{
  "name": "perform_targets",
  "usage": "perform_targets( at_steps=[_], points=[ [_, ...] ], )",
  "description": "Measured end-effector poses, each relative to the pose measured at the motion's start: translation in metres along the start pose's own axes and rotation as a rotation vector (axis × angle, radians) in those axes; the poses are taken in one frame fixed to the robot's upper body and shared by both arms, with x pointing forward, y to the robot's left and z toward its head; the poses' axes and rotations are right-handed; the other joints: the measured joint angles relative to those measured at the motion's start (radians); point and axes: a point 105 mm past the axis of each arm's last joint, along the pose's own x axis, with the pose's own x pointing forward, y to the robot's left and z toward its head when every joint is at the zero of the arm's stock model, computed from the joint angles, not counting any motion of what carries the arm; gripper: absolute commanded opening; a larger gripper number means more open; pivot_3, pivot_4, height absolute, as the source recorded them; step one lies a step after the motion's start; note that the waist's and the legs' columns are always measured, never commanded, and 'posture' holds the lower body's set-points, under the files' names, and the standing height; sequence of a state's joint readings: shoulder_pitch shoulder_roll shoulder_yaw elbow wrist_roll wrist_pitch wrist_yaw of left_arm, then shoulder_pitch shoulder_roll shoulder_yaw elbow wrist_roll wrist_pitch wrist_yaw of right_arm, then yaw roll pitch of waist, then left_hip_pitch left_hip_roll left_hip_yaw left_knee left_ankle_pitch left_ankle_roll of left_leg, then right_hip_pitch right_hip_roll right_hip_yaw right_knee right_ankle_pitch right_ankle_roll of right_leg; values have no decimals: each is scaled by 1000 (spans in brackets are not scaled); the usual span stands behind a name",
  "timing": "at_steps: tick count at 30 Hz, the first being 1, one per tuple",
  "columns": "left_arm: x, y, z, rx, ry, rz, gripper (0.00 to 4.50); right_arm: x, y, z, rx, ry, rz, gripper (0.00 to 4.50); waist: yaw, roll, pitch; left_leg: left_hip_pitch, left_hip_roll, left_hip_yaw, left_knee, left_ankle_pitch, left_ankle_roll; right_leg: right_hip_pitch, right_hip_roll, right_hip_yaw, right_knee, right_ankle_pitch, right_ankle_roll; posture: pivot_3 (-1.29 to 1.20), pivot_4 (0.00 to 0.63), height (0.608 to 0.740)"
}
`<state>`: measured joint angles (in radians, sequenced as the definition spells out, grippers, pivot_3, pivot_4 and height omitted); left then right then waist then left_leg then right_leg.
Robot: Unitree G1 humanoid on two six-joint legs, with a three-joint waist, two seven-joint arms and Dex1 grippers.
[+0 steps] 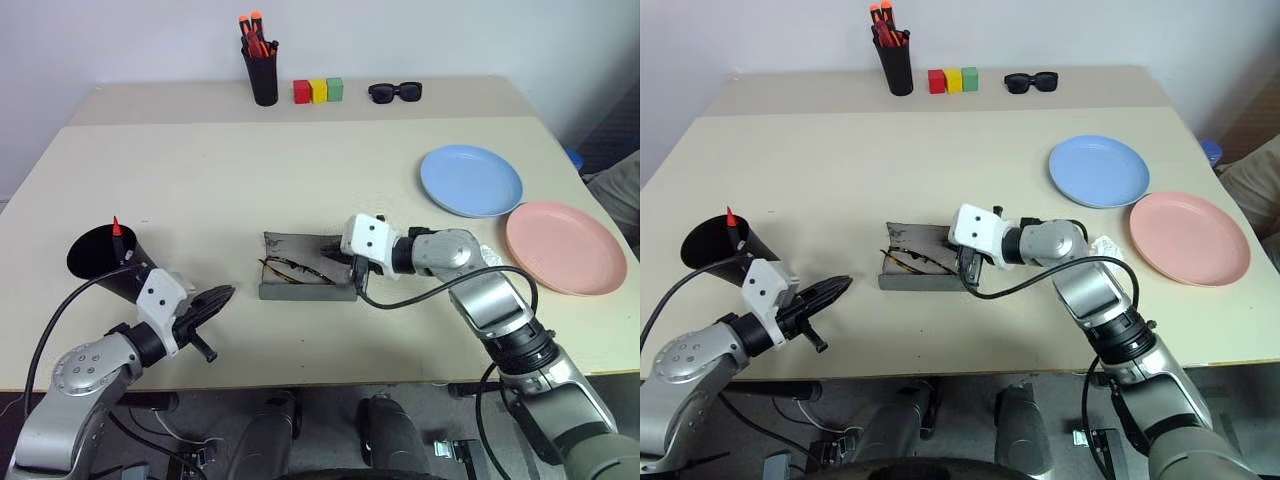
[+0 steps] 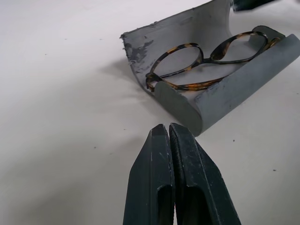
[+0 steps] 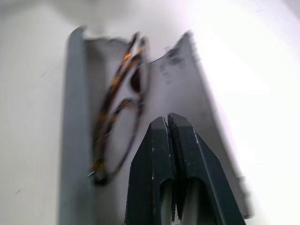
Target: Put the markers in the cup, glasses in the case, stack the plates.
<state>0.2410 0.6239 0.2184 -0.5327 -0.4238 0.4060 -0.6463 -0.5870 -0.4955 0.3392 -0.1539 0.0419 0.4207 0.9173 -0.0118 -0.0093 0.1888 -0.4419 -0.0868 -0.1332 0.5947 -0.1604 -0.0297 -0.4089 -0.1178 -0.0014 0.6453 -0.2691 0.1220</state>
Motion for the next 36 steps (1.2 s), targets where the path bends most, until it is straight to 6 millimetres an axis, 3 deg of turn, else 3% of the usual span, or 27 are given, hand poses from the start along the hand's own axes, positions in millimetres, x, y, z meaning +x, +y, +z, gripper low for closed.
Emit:
perform_targets(
  at_steps=[2, 5, 16, 27, 36],
  points=[
    [0, 0, 0, 0, 0, 1, 29, -1, 3, 2, 23, -8, 22, 859, 1, 0, 0, 0, 0, 0, 0, 0, 0, 0, 0, 0, 0, 0, 0, 0, 150, 740],
    [0, 0, 0, -1, 1, 1, 29, -1, 6, 6, 25, -14, 32, 2305, 0, 0, 0, 0, 0, 0, 0, 0, 0, 0, 0, 0, 0, 0, 0, 0, 150, 740],
    [0, -5, -3, -21, -4, 6, 29, 1, 24, -3, 49, -9, 37, 2305, 0, 0, 0, 0, 0, 0, 0, -1, -2, 0, 0, 0, 0, 0, 0, 0, 150, 740],
    [-1, -8, 5, -10, -30, 24, 29, 2, 19, -2, 32, -16, 40, 2305, 0, 0, 0, 0, 0, 0, 0, -1, -2, 0, 0, 0, 0, 0, 0, 0, 150, 740],
    [-6, 1, 6, -4, -26, 62, 29, 7, 15, 8, 31, -27, 38, 2305, 0, 0, 0, 0, 0, 0, 0, 0, 0, 0, 0, 0, 0, 0, 0, 0, 150, 740]
  ],
)
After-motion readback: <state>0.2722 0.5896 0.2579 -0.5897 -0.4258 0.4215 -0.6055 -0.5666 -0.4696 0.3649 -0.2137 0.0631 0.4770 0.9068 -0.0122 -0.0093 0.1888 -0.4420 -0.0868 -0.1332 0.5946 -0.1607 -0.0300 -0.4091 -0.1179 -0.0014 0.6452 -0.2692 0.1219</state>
